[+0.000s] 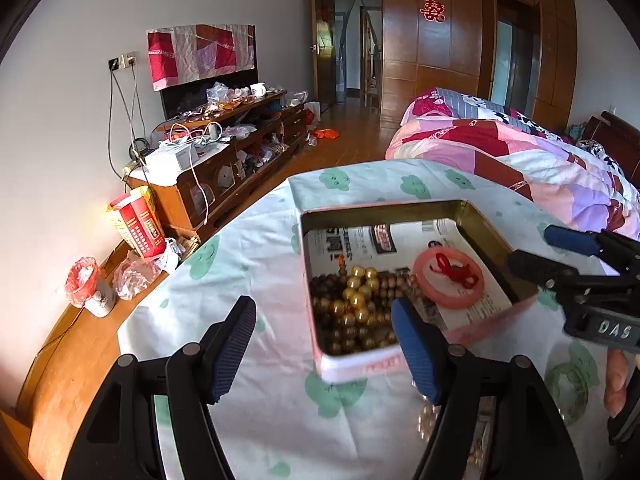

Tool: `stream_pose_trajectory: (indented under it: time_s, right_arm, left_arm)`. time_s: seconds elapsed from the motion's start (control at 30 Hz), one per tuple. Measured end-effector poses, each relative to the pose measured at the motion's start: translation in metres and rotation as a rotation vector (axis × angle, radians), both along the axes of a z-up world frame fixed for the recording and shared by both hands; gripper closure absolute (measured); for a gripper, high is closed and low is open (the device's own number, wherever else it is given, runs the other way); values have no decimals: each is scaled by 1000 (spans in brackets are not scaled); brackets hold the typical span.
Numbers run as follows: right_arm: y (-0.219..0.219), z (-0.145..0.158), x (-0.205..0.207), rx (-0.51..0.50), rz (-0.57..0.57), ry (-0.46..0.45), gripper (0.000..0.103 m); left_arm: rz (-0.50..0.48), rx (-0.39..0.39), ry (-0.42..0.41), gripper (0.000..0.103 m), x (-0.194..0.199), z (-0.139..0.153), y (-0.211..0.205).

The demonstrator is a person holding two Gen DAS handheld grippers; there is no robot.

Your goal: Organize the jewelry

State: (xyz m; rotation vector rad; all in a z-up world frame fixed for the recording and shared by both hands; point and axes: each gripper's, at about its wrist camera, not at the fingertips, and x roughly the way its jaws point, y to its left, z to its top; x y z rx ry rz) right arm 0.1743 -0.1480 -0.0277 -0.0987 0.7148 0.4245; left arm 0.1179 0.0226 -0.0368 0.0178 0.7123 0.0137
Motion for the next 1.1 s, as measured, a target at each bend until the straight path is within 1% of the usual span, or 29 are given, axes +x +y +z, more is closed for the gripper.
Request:
stream_pose_trajectory:
  time_s: [0.13, 0.27, 0.33, 0.4, 0.5, 0.63, 0.77, 0.87, 1.1]
  right_arm:
    - [-9, 2, -15, -3, -9, -11, 25]
    - [-22, -1, -31, -6, -31, -11, 25]
    - [-29, -4, -40, -16, -42, -13, 24]
    - [-39, -7, -50, -28, -56, -14, 21]
    - [-51, -14, -66, -42, -82, -9, 20]
    - [-63, -25, -82, -62, -107, 6, 20]
    - [-68, -35, -94, -69, -124, 31, 20]
    - [-65, -40, -100, -86, -107, 33, 20]
    - [-54, -48, -108, -120, -78, 25, 20]
  left_arm:
    - [1, 10, 29, 32, -16, -9, 0]
    - [-7, 0, 67, 32, -29, -21, -2]
    - [-17, 9, 85, 32, -36, -28, -7]
    - [-21, 13, 101, 32, -42, -34, -10]
    - [-22, 1, 117, 32, -46, -38, -13]
    - [-28, -29, 115, 32, -54, -38, -20]
    - [-45, -27, 112, 33, -60, -36, -30]
    - [-53, -21, 108, 33, -63, -36, -34]
    - [-58, -47, 112, 33, -62, -35, -36]
